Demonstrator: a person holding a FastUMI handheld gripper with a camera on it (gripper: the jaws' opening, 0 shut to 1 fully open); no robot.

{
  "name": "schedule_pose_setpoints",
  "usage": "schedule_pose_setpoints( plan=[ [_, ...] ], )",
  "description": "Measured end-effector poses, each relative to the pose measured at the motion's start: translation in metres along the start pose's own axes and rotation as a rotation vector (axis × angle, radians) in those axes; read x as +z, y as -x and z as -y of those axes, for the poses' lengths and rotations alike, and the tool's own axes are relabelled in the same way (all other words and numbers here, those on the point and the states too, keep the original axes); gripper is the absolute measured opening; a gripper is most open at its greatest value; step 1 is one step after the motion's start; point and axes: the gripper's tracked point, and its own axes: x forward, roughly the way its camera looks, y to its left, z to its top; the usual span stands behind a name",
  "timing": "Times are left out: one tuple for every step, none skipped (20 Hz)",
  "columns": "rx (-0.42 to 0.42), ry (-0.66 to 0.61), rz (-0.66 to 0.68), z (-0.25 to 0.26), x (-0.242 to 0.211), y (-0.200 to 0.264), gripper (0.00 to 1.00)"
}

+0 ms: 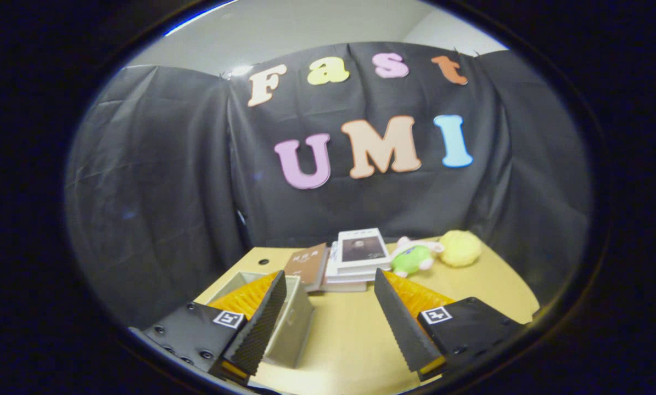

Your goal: Open the storage box then place both shoes into the box .Put the left shoe in first, then the right shoe, with the right side of both shoes facing outward in a uniform manner.

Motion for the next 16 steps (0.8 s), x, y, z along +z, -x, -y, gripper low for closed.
schedule_pose_setpoints(
  plan=[
    [-0.014, 0.015, 0.020, 0.014, 0.006, 0.007, 1.00],
    [-0.028, 0.028, 0.046, 0.025, 0.011, 0.012, 1.00],
    [-0.049, 0.043, 0.074, 0.041, 0.017, 0.017, 1.00],
    [-0.066, 0.054, 0.108, 0.053, 0.023, 0.026, 1.00],
    [-0.079, 0.065, 0.133, 0.062, 0.025, 0.034, 1.00],
    [-0.088, 0.074, 0.147, 0.070, 0.024, 0.040, 1.00],
    [-0.094, 0.080, 0.154, 0.077, 0.020, 0.046, 1.00],
    [-0.094, 0.086, 0.154, 0.082, 0.018, 0.051, 1.00],
    [-0.094, 0.092, 0.160, 0.087, 0.017, 0.054, 1.00],
    [-0.095, 0.106, 0.172, 0.092, 0.020, 0.060, 1.00],
    [-0.100, 0.120, 0.189, 0.097, 0.023, 0.064, 1.00],
    [-0.104, 0.126, 0.198, 0.100, 0.025, 0.067, 1.00],
    [-0.105, 0.125, 0.203, 0.102, 0.026, 0.069, 1.00],
    [-0.112, 0.118, 0.209, 0.106, 0.028, 0.073, 1.00],
    [-0.116, 0.109, 0.214, 0.110, 0.029, 0.074, 1.00],
    [-0.123, 0.103, 0.216, 0.114, 0.030, 0.073, 1.00]
  ],
)
